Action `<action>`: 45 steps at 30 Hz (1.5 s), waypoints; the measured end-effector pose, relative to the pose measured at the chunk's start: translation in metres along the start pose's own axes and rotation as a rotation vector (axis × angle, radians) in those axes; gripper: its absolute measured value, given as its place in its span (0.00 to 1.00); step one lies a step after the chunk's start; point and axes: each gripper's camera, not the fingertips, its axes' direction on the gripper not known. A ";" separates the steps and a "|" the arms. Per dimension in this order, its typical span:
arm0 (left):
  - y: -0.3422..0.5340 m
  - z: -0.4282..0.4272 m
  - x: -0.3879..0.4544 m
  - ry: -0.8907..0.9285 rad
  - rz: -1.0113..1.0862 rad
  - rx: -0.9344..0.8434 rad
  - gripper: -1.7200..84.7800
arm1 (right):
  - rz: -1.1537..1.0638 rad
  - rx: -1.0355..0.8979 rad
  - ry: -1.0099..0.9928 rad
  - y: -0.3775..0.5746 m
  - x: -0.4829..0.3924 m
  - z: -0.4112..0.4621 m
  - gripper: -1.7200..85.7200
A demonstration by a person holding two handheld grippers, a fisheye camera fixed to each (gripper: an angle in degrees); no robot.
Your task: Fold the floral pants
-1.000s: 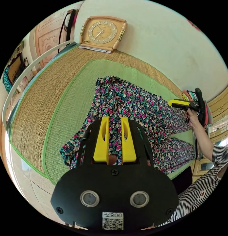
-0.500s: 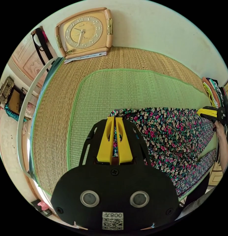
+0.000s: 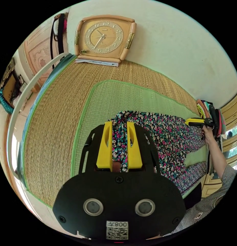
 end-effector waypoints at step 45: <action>0.300 -0.029 -0.041 0.236 -0.576 0.140 0.06 | -0.363 0.032 -0.070 0.316 -0.291 -0.010 0.03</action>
